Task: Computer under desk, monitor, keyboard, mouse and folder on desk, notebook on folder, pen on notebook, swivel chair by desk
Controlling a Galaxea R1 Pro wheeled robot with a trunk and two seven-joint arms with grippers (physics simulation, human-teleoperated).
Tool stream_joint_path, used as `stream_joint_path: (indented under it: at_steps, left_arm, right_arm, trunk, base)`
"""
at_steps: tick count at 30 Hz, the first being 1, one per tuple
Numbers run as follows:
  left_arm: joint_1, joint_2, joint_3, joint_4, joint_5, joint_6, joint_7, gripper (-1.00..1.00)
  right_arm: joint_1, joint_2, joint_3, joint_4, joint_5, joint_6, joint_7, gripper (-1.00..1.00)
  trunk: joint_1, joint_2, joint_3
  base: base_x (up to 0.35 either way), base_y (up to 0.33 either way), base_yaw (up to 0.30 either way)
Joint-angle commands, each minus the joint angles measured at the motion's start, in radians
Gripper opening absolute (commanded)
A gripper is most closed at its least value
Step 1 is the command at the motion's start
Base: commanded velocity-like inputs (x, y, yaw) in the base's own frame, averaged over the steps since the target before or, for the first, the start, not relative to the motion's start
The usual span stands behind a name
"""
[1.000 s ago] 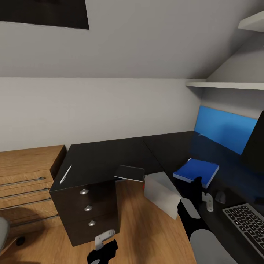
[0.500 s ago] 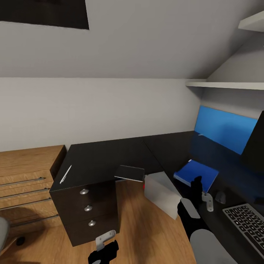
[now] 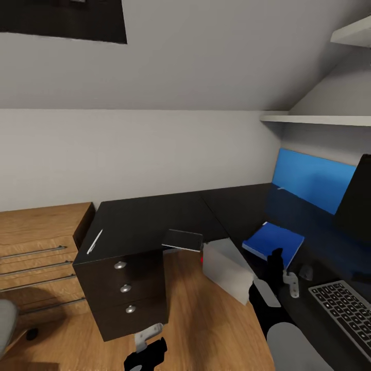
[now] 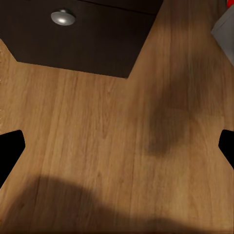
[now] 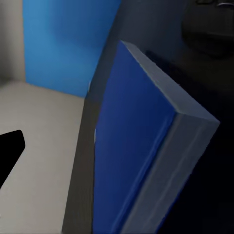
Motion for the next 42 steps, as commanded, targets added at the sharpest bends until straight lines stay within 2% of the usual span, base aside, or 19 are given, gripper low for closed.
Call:
stream_joint_path:
  at_steps: [1,20,22,25,26,28,29,30,31,32,33,34,35,36,37,39,42]
  left_arm:
    - [-0.001,0.0,-0.002,-0.001,0.003,0.004,0.006,1.0]
    - [-0.001,0.0,-0.002,0.011,0.003,0.004,0.005,1.0]
    - [-0.001,0.0,-0.002,0.013,0.003,0.004,0.005,1.0]
    - [-0.001,0.0,-0.002,0.014,0.003,0.004,0.005,1.0]
    - [-0.001,0.0,-0.002,0.014,0.003,0.004,0.005,1.0]
    - [-0.001,0.0,-0.002,0.016,0.003,0.004,0.005,1.0]
    - [-0.001,0.0,-0.002,0.017,0.003,0.004,0.005,1.0]
    - [-0.001,0.0,-0.002,0.018,0.003,0.004,0.005,1.0]
    - [-0.001,0.0,-0.002,0.018,0.003,0.004,0.005,1.0]
    - [-0.001,0.0,-0.002,0.019,0.003,0.004,0.005,1.0]
    - [-0.001,0.0,-0.002,0.019,0.002,0.003,0.005,1.0]
    - [-0.001,0.0,-0.002,0.02,0.001,-0.007,0.005,1.0]
    - [-0.001,0.0,-0.002,0.02,0.001,-0.014,0.005,1.0]
    - [-0.001,0.0,-0.002,0.02,0.001,-0.027,0.005,1.0]
    - [-0.001,-0.001,-0.003,0.02,-0.001,-0.049,0.003,1.0]
    - [-0.001,-0.001,-0.003,0.02,-0.009,-0.057,0.0,1.0]
    - [-0.001,-0.002,-0.002,0.021,-0.046,-0.064,-0.006,1.0]
  right_arm:
    - [-0.001,0.001,-0.003,0.004,-0.01,0.0,0.01,1.0]
    - [-0.001,0.003,0.007,0.009,-0.004,0.002,0.02,1.0]
    - [-0.001,0.003,0.014,0.008,-0.003,0.003,0.021,1.0]
    - [-0.001,0.006,0.047,0.007,-0.002,0.003,0.023,1.0]
    - [0.0,0.006,0.08,0.006,0.0,0.003,0.031,1.0]
    - [0.002,0.008,0.174,0.005,0.01,0.002,0.071,1.0]
    - [0.003,0.008,0.196,0.006,0.012,0.002,0.079,1.0]
    - [0.003,0.008,0.241,0.009,0.014,0.003,0.092,1.0]
    - [0.003,0.008,0.265,0.01,0.015,0.003,0.096,1.0]
    - [0.004,0.008,0.312,0.016,0.017,0.004,0.102,1.0]
    - [0.004,0.008,0.335,0.021,0.017,0.006,0.103,1.0]
    - [0.004,0.007,0.399,0.045,0.015,0.019,0.104,1.0]
    - [0.004,0.007,0.416,0.057,0.014,0.029,0.102,1.0]
    - [0.004,0.007,0.439,0.08,0.013,0.06,0.097,1.0]
    - [0.003,0.007,0.464,0.111,0.012,0.157,0.081,1.0]
    - [0.003,0.006,0.473,0.121,0.012,0.253,0.069,1.0]
    - [0.001,0.004,0.477,0.133,0.011,0.458,0.055,1.0]
  trunk:
    - [0.0,-0.001,-0.001]
    - [0.0,-0.001,-0.001]
    - [0.0,-0.001,-0.001]
    - [0.0,-0.001,-0.001]
    - [0.0,-0.001,-0.001]
    - [0.0,-0.001,-0.001]
    - [0.0,-0.001,-0.001]
    - [0.0,-0.001,-0.001]
    - [0.0,-0.001,-0.001]
    - [0.0,-0.001,-0.001]
    - [0.0,-0.001,-0.001]
    - [0.0,-0.001,-0.001]
    - [0.0,-0.001,-0.001]
    - [0.0,-0.001,-0.001]
    - [0.0,-0.001,-0.001]
    - [0.0,-0.001,-0.001]
    - [0.0,-0.001,-0.001]
  base:
    - [-0.085,0.0,0.0]
    - [-0.008,0.0,0.0]
    - [0.0,0.0,0.0]
    - [0.0,0.0,0.0]
    - [0.0,0.0,0.0]
    - [0.0,0.0,0.0]
    - [0.0,0.007,0.0]
    - [0.0,0.032,0.0]
    - [0.0,0.035,0.0]
    - [0.0,0.022,0.0]
    - [0.0,0.024,0.0]
    - [0.0,0.077,0.0]
    - [0.0,0.102,0.0]
    - [0.0,0.16,0.0]
    - [0.0,0.257,0.0]
    - [0.0,0.288,0.0]
    - [0.0,0.313,0.0]
